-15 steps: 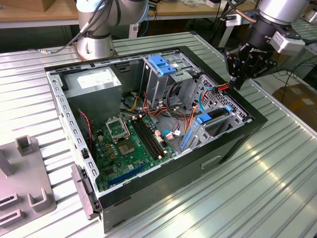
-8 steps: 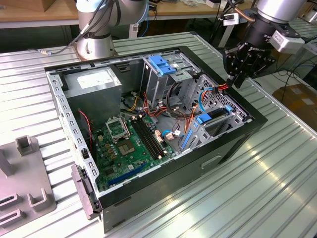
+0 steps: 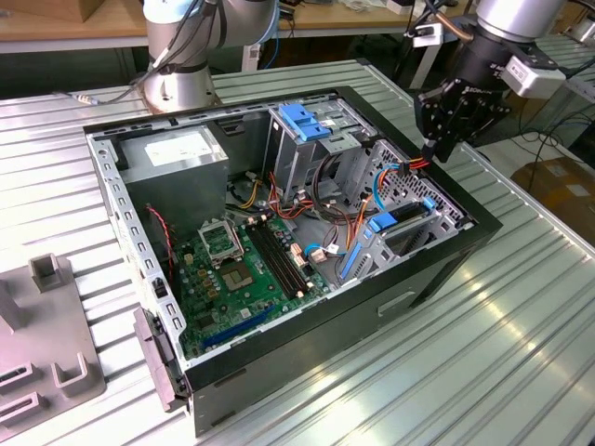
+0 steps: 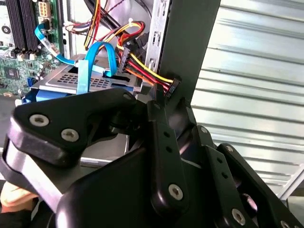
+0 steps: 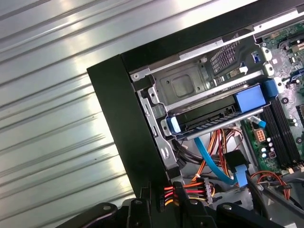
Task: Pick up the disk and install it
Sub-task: 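Insert the first disk wire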
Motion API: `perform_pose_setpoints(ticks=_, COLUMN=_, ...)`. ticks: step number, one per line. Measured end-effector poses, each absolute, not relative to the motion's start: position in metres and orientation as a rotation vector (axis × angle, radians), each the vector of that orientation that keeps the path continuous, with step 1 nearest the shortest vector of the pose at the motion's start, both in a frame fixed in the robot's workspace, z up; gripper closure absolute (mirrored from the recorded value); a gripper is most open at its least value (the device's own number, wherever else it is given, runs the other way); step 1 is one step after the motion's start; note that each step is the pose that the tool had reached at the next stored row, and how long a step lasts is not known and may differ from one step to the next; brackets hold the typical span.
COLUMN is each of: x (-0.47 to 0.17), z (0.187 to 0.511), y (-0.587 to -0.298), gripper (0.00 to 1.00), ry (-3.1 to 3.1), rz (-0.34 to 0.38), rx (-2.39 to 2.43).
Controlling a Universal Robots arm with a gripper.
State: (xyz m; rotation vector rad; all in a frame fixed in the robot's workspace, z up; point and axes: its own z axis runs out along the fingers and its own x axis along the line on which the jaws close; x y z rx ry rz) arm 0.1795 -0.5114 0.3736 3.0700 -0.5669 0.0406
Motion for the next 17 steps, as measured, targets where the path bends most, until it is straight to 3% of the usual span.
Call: perform_pose_setpoints(ticks=17, x=0.1778, z=0.3671, y=-0.5114, gripper=0.68, ry=-0.553, rz=0.066, rx=3.075)
